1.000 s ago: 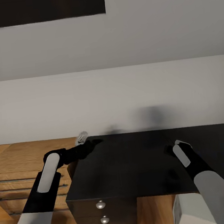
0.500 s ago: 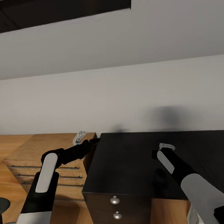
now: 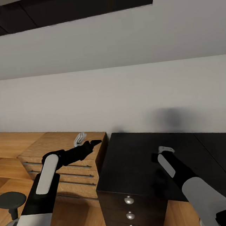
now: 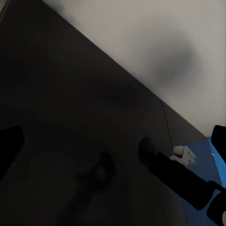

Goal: In the bedroom, organize the workspace by keeping the computer under the desk, ensuring the monitor is on the desk, placing the keyboard on the desk next to the monitor, placing the mouse on the desk next to the keyboard, moving the folder from the swivel chair onto the desk next to the mouse, stacking the notebook on top of the folder with the pen on top of the notebook, and positioning the swivel chair next to the desk.

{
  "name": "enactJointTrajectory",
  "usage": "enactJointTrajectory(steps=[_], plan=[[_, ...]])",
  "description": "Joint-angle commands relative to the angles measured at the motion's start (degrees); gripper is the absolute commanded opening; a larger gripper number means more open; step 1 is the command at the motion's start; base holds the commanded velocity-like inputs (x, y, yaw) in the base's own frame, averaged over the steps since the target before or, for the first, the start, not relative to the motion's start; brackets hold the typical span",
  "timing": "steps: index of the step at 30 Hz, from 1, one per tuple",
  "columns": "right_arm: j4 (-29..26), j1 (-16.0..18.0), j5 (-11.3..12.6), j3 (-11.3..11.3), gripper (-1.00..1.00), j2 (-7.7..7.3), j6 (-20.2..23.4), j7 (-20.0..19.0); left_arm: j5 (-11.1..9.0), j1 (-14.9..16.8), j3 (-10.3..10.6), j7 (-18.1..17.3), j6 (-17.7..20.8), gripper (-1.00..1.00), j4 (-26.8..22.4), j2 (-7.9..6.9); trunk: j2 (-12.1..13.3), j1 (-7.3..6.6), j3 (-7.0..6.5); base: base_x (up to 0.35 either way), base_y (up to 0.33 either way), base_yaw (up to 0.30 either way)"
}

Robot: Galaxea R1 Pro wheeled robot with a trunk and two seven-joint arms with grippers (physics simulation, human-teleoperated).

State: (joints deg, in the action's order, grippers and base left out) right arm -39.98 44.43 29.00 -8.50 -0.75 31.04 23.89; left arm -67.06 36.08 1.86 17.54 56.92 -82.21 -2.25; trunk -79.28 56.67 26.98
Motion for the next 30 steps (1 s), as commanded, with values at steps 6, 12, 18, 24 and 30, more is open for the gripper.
enactJointTrajectory(steps=[6, 12, 18, 24, 30], plan=[[-0.23, 0.01, 0.86, -0.49, -1.0, -0.08, 0.13, -0.06, -0.75, 0.04, 0.08, 0.61, 0.2, 1.0, 0.0, -0.03, -0.04, 0.0, 0.07, 0.0, 0.001, 0.0], [-0.13, -0.03, 0.88, -0.55, -1.0, -0.04, 0.25, -0.14, -0.96, 0.04, 0.14, 0.56, 0.08, 1.0, 0.12, 0.05, -0.04, 0.0, 0.14, -0.08, 0.268, 0.101], [-0.17, -0.03, 0.88, -0.63, -1.0, -0.04, 0.26, -0.12, -0.95, 0.04, 0.15, 0.63, -0.04, 1.0, 0.2, 0.05, -0.04, 0.0, 0.14, -0.008, 0.054, 0.006], [-0.05, -0.04, 0.88, -0.64, -1.0, -0.01, 0.29, -0.32, -0.82, 0.04, 0.13, 0.65, -0.12, 1.0, 0.21, 0.05, -0.04, 0.0, 0.14, 0.001, 0.028, 0.0], [0.22, -0.05, 0.85, -0.83, -1.0, 0.04, 0.33, -3.26, -0.83, 0.04, 0.15, 0.65, -0.14, 1.0, 0.21, 0.05, -0.04, 0.0, 0.14, 0.074, 0.207, 0.0]])
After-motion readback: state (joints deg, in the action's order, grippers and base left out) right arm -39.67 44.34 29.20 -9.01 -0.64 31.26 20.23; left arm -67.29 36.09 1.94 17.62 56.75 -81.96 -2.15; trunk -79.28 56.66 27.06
